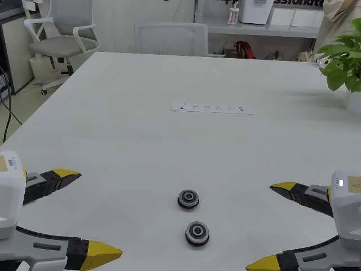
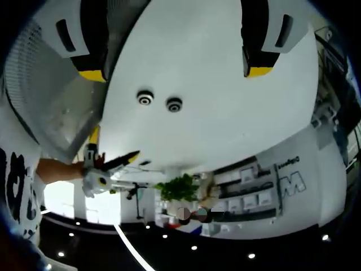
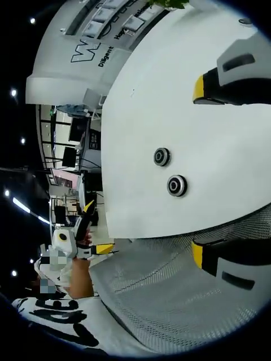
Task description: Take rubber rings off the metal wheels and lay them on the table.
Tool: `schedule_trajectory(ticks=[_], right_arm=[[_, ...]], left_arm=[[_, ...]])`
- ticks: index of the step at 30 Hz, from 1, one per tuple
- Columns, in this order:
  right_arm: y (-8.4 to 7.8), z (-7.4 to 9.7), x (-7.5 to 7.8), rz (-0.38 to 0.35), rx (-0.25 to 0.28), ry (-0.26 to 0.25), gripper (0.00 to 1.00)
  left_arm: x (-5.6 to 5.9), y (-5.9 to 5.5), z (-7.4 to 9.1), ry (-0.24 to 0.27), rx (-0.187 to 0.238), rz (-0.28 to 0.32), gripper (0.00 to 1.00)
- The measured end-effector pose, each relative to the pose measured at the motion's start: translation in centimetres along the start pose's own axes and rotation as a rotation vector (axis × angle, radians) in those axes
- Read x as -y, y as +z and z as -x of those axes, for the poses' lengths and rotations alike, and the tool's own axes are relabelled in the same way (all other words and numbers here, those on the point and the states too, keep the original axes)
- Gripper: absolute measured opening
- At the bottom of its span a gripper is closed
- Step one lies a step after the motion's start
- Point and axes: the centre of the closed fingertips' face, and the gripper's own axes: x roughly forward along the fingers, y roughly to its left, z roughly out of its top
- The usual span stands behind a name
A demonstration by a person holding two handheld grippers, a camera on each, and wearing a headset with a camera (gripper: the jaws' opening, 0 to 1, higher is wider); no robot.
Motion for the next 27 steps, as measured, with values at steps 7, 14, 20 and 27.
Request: schedule_trajectory(ticks=[7,14,20,27], right_arm=[[-0.22,0.08,0.06,-0.006,-0.002,-0.005,0.95],[-0.22,0.03,0.05,-0.011,-0.001,-0.010,0.95],[-0.35,0.01,0.02,-0.015,-0.003,-0.014,0.95],[-0.55,0.06,-0.01,-0.018,-0.006,-0.016,0.94]], left_arm=[[0.01,-0.26,-0.31,-0.005,-0.007,-0.003,1.00],[-0.09,-0.37,-0.47,-0.010,-0.010,-0.006,1.00],[-0.23,-0.38,-0.49,-0.012,-0.010,-0.007,1.00],[-0.31,-0.36,-0.62,-0.013,-0.007,-0.005,1.00]])
